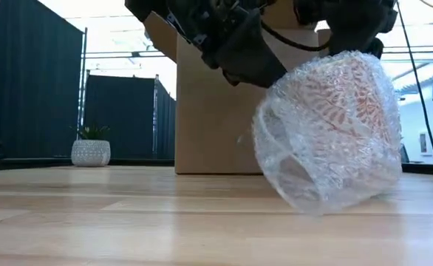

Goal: Wrap mug
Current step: Wrap the orange mug with the bubble wrap

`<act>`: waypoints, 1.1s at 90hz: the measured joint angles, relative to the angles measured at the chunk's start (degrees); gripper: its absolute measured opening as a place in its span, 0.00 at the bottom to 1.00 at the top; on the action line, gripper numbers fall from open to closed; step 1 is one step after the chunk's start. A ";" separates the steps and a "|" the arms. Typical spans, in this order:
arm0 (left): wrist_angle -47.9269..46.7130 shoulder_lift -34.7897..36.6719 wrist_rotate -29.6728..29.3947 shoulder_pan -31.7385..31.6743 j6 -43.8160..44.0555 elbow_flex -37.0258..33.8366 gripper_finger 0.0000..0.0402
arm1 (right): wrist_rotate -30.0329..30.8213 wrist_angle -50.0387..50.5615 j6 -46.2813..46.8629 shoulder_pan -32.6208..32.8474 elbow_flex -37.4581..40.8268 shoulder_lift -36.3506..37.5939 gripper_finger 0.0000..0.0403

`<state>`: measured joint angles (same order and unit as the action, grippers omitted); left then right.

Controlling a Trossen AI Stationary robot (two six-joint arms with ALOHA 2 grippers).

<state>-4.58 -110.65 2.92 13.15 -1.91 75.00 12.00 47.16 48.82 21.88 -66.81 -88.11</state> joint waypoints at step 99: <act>9.81 -6.67 -4.70 -1.22 -1.55 4.46 0.00 | 3.35 1.99 -0.03 3.75 -0.09 0.40 0.40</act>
<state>5.24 -117.32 -1.78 11.92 -3.46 79.46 15.34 49.15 48.79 25.64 -66.89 -87.71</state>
